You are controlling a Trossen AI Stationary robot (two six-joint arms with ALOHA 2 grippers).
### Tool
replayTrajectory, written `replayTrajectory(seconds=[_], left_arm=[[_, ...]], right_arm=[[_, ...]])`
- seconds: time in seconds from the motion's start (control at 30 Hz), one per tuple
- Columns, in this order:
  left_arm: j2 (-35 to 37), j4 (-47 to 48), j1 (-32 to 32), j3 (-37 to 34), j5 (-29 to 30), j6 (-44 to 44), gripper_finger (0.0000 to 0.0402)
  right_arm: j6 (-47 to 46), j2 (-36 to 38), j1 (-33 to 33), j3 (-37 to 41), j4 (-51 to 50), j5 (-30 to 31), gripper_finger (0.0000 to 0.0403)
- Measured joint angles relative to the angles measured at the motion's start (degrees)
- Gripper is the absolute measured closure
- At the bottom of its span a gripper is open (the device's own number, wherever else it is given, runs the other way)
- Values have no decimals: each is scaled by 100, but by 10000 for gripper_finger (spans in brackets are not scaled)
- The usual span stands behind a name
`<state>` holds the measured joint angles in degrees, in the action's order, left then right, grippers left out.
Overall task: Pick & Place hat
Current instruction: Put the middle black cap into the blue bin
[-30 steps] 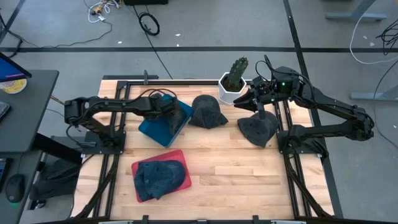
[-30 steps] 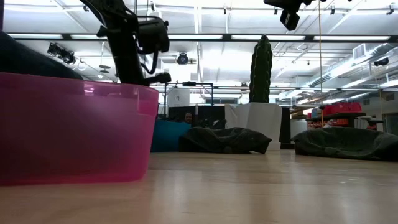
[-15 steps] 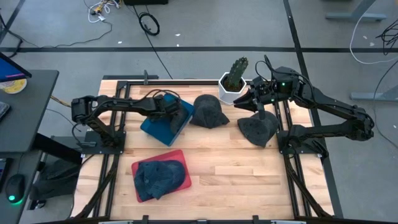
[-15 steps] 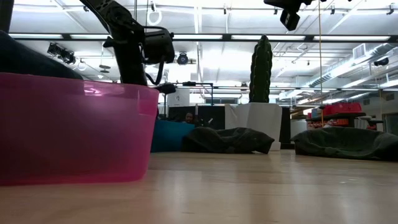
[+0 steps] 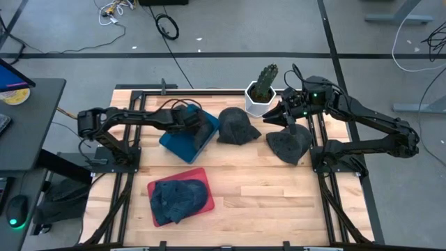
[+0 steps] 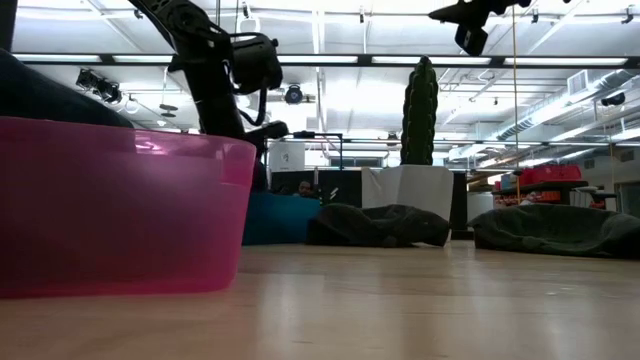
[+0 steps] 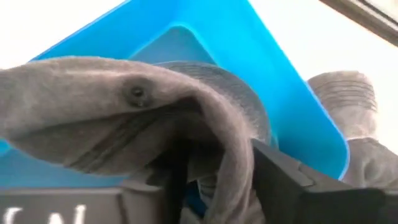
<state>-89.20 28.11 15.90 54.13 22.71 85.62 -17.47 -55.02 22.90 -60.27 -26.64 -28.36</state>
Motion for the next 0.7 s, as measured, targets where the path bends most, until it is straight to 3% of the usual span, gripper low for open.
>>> replayTrajectory(seconds=[0.37, 0.7], left_arm=[[332, -47, 267, 35, -371, -1024, 123], [791, 81, 413, 39, -1325, -1215, 106]], right_arm=[[-119, -2, 4, 0, -53, 98, 231], [-182, 0, 229, 0, -432, 159, 227]])
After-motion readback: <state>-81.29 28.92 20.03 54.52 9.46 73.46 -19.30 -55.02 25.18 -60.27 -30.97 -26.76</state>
